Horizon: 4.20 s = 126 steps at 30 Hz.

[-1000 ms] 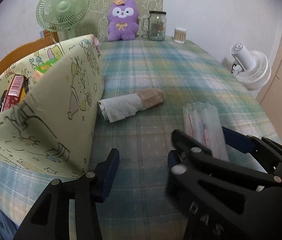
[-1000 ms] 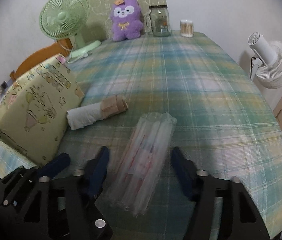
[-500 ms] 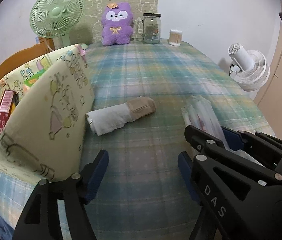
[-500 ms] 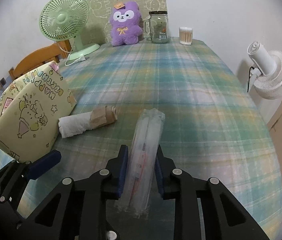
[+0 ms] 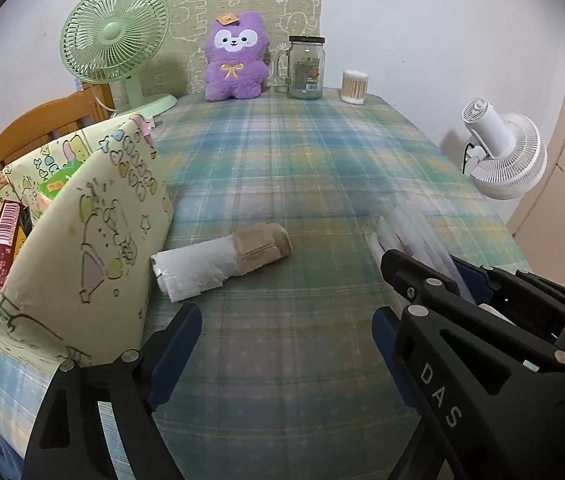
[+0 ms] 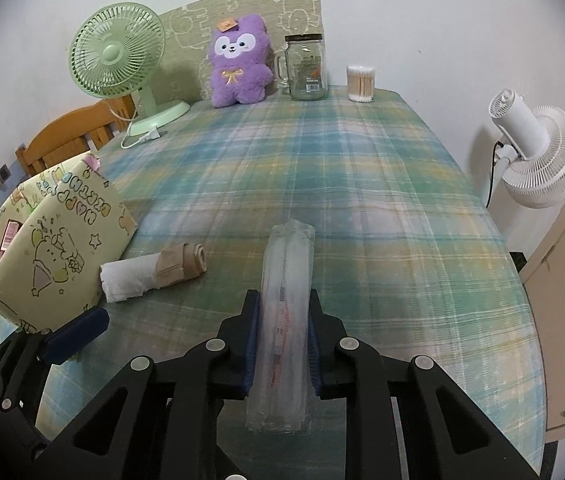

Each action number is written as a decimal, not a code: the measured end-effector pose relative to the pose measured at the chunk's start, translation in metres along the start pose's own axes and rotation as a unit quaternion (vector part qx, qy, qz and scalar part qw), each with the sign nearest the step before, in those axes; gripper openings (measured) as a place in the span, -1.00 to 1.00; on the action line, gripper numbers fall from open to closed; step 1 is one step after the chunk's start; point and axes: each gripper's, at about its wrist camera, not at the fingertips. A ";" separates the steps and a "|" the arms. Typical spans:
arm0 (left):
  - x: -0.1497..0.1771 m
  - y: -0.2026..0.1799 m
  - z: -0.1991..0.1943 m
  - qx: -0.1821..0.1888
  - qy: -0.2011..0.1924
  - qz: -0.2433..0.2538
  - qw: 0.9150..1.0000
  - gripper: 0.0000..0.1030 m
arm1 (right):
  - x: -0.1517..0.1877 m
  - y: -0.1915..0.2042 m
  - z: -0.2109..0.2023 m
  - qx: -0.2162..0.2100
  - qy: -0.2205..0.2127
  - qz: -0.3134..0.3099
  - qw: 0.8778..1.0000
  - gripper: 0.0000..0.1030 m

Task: Organize soft objects
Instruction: 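Lower the left tool over the white rolled cloth while the right holds the straws, then grasp the beige band end of the rolled cloth with the left tool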

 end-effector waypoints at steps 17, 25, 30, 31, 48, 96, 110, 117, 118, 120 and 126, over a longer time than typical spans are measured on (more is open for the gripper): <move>-0.028 -0.024 0.019 -0.022 -0.006 -0.007 1.000 0.76 | -0.028 -0.033 0.011 0.009 -0.013 0.022 1.000 -0.55; -0.043 -0.020 0.032 -0.045 -0.005 -0.006 0.999 0.76 | -0.042 -0.032 0.025 -0.003 -0.010 0.026 1.000 -0.55; -0.050 -0.014 0.041 -0.055 0.000 -0.009 0.998 0.76 | -0.049 -0.029 0.037 -0.009 -0.004 0.027 1.000 -0.55; -0.051 -0.012 0.042 -0.057 0.001 -0.010 0.998 0.76 | -0.050 -0.028 0.039 -0.010 -0.002 0.026 1.000 -0.54; -0.041 0.005 0.071 -0.057 0.056 -0.024 0.996 0.63 | -0.042 -0.017 0.064 -0.008 0.031 0.016 0.999 -0.54; -0.005 -0.001 0.030 -0.049 0.094 -0.059 0.993 0.65 | -0.010 -0.016 0.020 -0.014 0.028 0.015 0.999 -0.54; -0.015 -0.010 0.041 -0.039 0.056 -0.036 0.997 0.10 | -0.016 -0.028 0.032 0.006 0.033 0.028 0.999 -0.54; -0.017 -0.009 0.040 -0.029 0.053 -0.037 0.997 -0.43 | -0.016 -0.028 0.029 0.012 0.030 0.035 0.999 -0.54; -0.017 -0.009 0.039 -0.028 0.053 -0.036 0.998 -0.46 | -0.015 -0.028 0.028 0.012 0.030 0.036 0.999 -0.54; -0.016 -0.009 0.037 -0.024 0.054 -0.035 0.998 -0.54 | -0.015 -0.027 0.026 0.011 0.029 0.038 0.999 -0.54; -0.016 -0.014 0.028 -0.018 0.041 -0.021 0.999 -0.58 | -0.014 -0.028 0.016 0.013 0.021 0.043 0.999 -0.54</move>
Point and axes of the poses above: each gripper's, at about its wrist camera, not at the fingertips, and z roughly the way its jaws point, y to its left, x to its underside, and after that the axes turned 9 degrees about -y, right-handed
